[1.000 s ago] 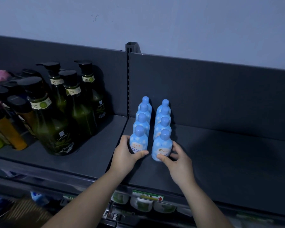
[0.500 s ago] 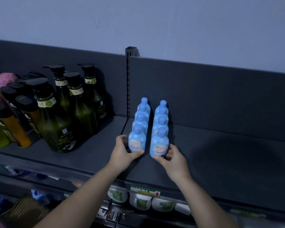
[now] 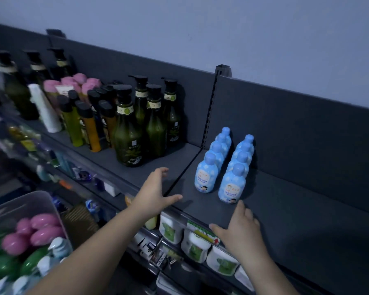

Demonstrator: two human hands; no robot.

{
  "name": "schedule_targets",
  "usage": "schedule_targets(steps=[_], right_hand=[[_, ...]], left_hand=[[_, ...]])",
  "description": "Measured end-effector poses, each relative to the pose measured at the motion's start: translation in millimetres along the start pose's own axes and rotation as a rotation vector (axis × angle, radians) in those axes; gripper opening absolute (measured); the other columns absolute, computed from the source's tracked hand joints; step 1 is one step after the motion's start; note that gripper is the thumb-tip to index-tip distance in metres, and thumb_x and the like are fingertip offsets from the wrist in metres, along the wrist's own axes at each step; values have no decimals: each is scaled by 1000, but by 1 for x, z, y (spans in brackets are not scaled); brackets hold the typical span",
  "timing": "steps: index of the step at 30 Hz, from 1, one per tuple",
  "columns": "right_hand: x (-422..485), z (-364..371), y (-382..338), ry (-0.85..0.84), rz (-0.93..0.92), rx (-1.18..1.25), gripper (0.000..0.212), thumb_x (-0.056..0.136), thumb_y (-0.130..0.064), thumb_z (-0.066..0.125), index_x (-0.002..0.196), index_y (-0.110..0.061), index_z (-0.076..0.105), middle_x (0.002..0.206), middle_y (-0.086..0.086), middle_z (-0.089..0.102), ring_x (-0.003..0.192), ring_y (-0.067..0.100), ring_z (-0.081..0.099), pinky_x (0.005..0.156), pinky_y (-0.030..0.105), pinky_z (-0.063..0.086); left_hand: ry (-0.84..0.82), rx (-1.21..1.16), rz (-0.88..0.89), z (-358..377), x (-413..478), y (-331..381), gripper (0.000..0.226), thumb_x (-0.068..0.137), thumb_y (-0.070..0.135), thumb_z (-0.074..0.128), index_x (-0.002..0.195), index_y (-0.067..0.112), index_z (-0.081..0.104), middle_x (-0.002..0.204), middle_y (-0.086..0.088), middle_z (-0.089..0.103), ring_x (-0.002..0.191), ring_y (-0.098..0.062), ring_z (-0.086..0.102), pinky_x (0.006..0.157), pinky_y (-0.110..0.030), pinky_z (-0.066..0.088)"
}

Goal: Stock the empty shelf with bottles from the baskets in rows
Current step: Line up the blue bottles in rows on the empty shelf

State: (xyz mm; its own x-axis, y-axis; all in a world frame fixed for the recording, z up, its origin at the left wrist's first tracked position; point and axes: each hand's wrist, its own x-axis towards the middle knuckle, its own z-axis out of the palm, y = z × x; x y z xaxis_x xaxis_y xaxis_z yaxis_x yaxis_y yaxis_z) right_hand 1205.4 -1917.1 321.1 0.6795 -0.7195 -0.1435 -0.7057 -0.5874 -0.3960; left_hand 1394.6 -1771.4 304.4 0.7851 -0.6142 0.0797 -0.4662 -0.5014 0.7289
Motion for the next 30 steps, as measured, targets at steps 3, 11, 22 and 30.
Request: schedule_targets(steps=[3, 11, 22, 30], right_hand=[[-13, -5, -21, 20, -155, -246, 110, 82, -70, 57, 154, -5, 4, 147, 7, 33, 130, 26, 38, 105, 33, 37], [-29, 32, -93, -4, -606, -489, 110, 85, -66, 55, 155, -13, -11, 164, 3, -7, 150, 34, -4, 118, 54, 15], [-110, 100, -211, -25, -983, -530, 111, 83, -68, 57, 156, -13, -7, 165, 3, -9, 151, 32, -8, 120, 56, 8], [-211, 167, -297, -75, -1135, -535, 111, 85, -66, 55, 156, -12, -10, 164, 4, -11, 151, 31, -10, 120, 57, 5]], left_hand=[[47, 283, -2, -13, -25, -9, 99, 76, 57, 74, 151, 27, 18, 152, 3, 28, 141, -18, 29, 114, -40, 32], [53, 717, -294, -61, -116, -61, 117, 78, 58, 71, 154, 31, -14, 164, -1, -12, 150, -29, -13, 119, -58, 4], [172, 791, -610, -151, -254, -132, 114, 81, 59, 67, 155, 25, -12, 163, -7, -16, 150, -32, -11, 120, -55, 6], [150, 791, -744, -223, -383, -191, 116, 82, 60, 65, 155, 18, -15, 162, -8, -19, 150, -31, -15, 119, -58, 2]])
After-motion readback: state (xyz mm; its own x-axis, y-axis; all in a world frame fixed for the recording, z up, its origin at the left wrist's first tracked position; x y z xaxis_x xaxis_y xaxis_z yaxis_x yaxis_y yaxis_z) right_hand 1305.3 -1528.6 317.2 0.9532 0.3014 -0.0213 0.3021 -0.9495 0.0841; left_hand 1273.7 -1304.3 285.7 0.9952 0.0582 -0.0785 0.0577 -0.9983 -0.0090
